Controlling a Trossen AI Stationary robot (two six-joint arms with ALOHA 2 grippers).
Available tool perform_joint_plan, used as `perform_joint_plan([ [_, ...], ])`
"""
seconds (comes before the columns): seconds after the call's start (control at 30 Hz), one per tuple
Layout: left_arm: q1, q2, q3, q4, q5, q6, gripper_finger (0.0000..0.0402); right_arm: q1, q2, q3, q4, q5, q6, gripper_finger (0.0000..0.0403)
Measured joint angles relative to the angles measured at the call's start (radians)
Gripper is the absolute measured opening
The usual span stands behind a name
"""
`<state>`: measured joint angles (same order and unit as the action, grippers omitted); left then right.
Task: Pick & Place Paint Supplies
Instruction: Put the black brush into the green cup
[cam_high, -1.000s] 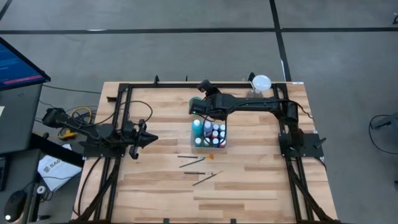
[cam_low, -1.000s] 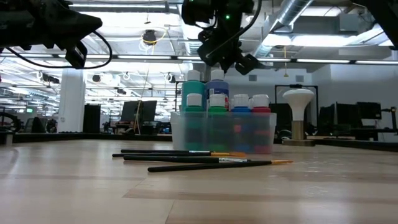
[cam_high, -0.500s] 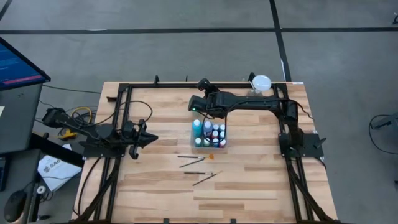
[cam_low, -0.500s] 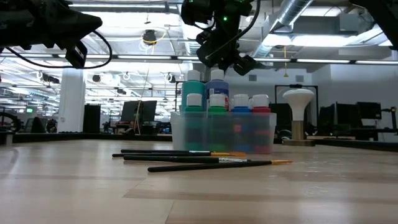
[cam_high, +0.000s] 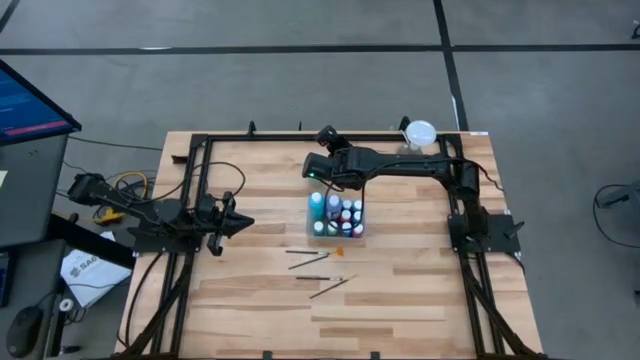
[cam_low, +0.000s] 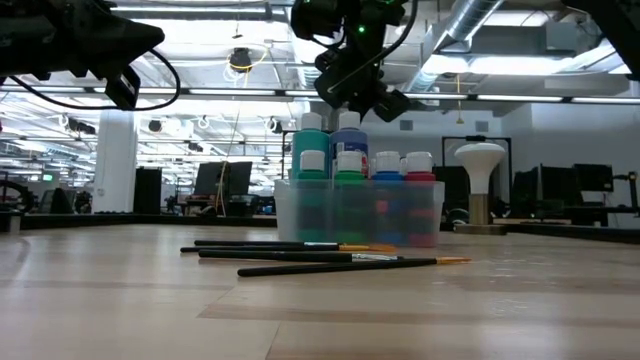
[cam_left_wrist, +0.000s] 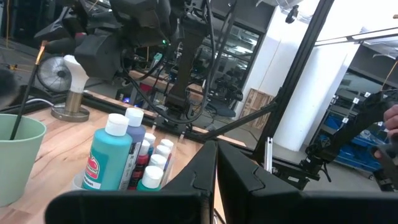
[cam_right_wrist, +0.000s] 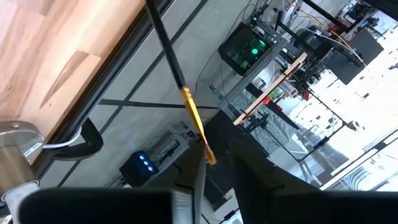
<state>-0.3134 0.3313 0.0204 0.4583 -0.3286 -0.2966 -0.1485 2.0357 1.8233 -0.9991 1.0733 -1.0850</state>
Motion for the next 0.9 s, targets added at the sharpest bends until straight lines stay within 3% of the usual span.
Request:
perform_joint_plan([
  [0.37,0.000,0.000,0.000,0.003,0.000,0.000,0.0008,0.053,-0.010,0.001,0.070,-0.029,0.022,0.0122],
  [0.5,0.000,0.000,0.000,0.008,0.000,0.000,0.0008,0.085,-0.009,0.058,0.013,-0.031,0.197,0.0152],
  [0.6,0.000,0.000,0.000,0.009,0.000,0.000,0.0008,0.126,-0.009,0.167,-0.088,-0.068,0.426,0.0172],
  [0.7,0.000,0.000,0.000,0.010,0.000,0.000,0.0008,0.174,-0.010,0.312,-0.267,-0.212,0.686,0.0187],
  [0.9,0.000,0.000,0.000,0.015,0.000,0.000,0.0008,0.271,-0.011,0.478,-0.530,-0.776,1.048,0.0199],
])
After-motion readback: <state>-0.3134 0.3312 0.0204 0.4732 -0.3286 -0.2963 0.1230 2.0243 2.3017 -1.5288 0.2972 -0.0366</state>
